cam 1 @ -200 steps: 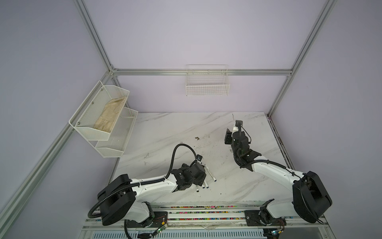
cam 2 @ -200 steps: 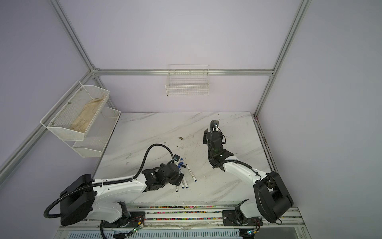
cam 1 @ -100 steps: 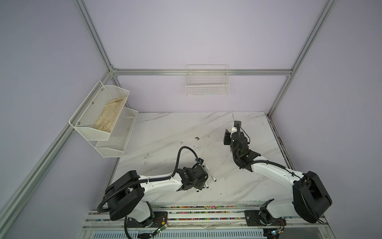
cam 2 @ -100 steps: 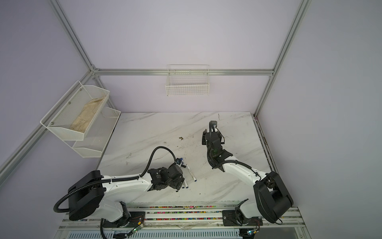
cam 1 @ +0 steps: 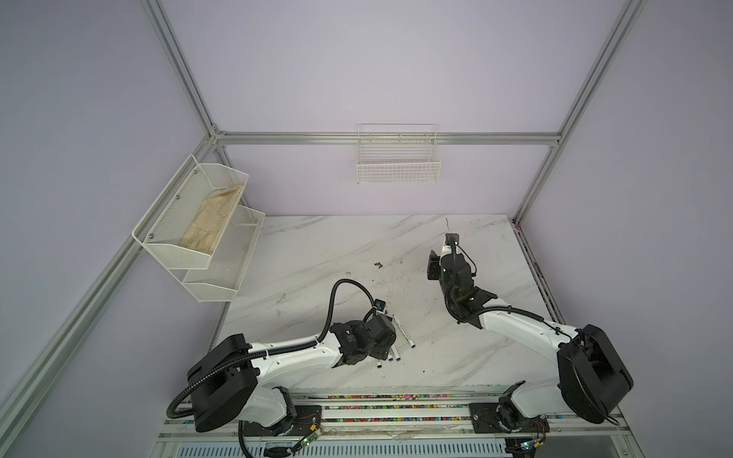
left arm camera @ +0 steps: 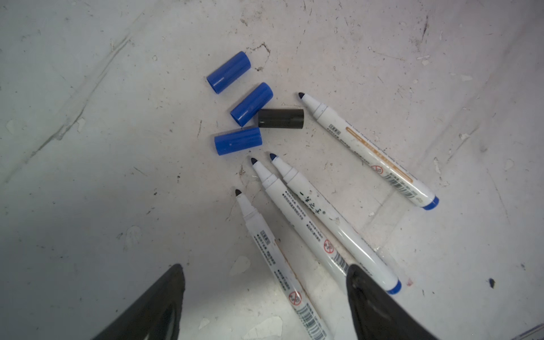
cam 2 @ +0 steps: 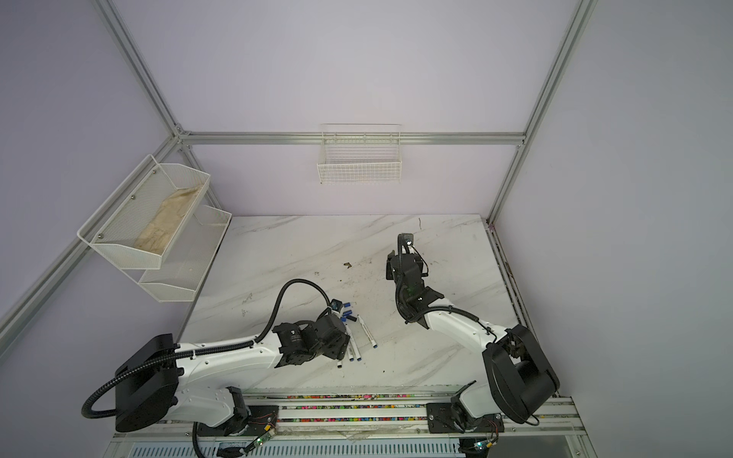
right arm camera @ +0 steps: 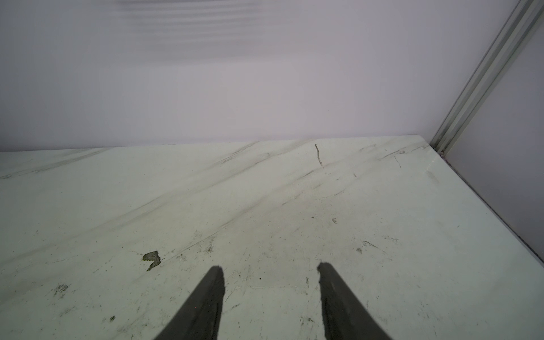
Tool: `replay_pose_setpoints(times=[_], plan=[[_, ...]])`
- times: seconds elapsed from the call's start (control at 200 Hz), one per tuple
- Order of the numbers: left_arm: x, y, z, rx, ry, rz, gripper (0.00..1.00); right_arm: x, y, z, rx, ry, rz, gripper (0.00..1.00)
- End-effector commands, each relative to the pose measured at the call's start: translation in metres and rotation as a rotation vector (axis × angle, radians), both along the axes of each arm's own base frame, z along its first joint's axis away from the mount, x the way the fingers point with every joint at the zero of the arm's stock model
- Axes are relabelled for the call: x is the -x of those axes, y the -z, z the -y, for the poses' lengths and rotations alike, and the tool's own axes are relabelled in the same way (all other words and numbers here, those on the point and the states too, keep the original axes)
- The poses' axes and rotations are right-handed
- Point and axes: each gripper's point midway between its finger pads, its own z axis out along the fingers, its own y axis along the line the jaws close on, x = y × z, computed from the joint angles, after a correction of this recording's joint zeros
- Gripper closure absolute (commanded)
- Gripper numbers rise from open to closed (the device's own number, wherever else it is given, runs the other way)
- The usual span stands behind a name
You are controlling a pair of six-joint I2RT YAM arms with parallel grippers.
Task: Insert the pens into the pen caps
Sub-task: 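Close the left gripper on the nearest white marker's barrel, then lift the marker upright with the left gripper while the right gripper approaches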
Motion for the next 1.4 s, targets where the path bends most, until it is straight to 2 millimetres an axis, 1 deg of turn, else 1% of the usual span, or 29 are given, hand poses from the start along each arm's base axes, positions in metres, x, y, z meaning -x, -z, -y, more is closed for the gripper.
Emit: replay_pose_setpoints(times=[0.0,0.035,0.045,0.065,0.19,0.35,0.515,0.65,0.71,0.89,0.94,1.025,1.09,1.125,1.22,1.23,1.245,1.275,1.34,1.395], plan=[[0.001,0.005,-0.001,0.020,-0.015,-0.041,0.18,-0.002,-0.005,-0.004,0.016,-0.001,-0.003,0.46],[0.000,0.005,-0.001,0.029,-0.018,-0.053,0.18,-0.003,-0.006,-0.004,0.017,-0.001,-0.003,0.46],[0.001,0.013,-0.002,0.012,-0.017,-0.071,0.18,-0.003,-0.006,-0.004,0.017,-0.001,-0.003,0.46],[0.001,0.017,-0.003,0.005,-0.021,-0.088,0.18,-0.003,-0.006,-0.004,0.018,-0.001,-0.002,0.46],[-0.001,0.024,-0.004,0.019,-0.032,-0.139,0.19,-0.003,-0.007,-0.004,0.025,0.000,-0.002,0.46],[-0.001,0.033,-0.007,0.006,-0.041,-0.188,0.22,-0.004,-0.008,-0.003,0.030,0.007,0.001,0.46],[0.000,0.043,-0.013,-0.054,-0.063,-0.229,0.38,-0.005,-0.010,-0.002,0.034,0.017,0.004,0.46],[0.008,0.054,-0.025,-0.123,-0.079,-0.279,0.54,-0.004,-0.015,0.004,0.035,0.040,0.017,0.46],[0.012,0.060,-0.030,-0.152,-0.086,-0.304,0.64,-0.004,-0.017,0.005,0.031,0.048,0.022,0.46],[0.009,0.059,-0.029,-0.171,-0.076,-0.299,0.90,-0.003,-0.025,0.005,0.008,0.049,0.030,0.46],[0.005,0.056,-0.028,-0.164,-0.080,-0.287,0.93,-0.004,-0.027,0.002,0.002,0.040,0.026,0.46],[-0.006,0.046,-0.025,-0.138,-0.085,-0.241,1.00,-0.005,-0.030,-0.002,-0.011,0.023,0.021,0.46],[-0.019,0.032,-0.021,-0.084,-0.092,-0.200,1.00,-0.006,-0.035,-0.007,-0.028,-0.002,0.023,0.46],[-0.028,0.021,-0.019,-0.041,-0.096,-0.169,1.00,-0.005,-0.037,-0.012,-0.039,-0.028,0.024,0.46],[-0.054,-0.019,-0.014,0.123,-0.110,-0.063,1.00,-0.005,-0.046,-0.028,-0.083,-0.108,0.023,0.46],[-0.056,-0.021,-0.014,0.138,-0.112,-0.057,1.00,-0.005,-0.048,-0.029,-0.090,-0.117,0.023,0.46],[-0.060,-0.036,-0.014,0.189,-0.113,-0.023,1.00,-0.004,-0.049,-0.033,-0.099,-0.135,0.020,0.46],[-0.067,-0.051,-0.014,0.252,-0.119,0.019,1.00,-0.003,-0.052,-0.040,-0.117,-0.172,0.017,0.46],[-0.083,-0.082,-0.022,0.367,-0.160,0.119,1.00,0.001,-0.058,-0.055,-0.147,-0.260,0.007,0.46],[-0.093,-0.102,-0.029,0.446,-0.188,0.199,1.00,0.005,-0.060,-0.068,-0.163,-0.337,-0.005,0.46]])
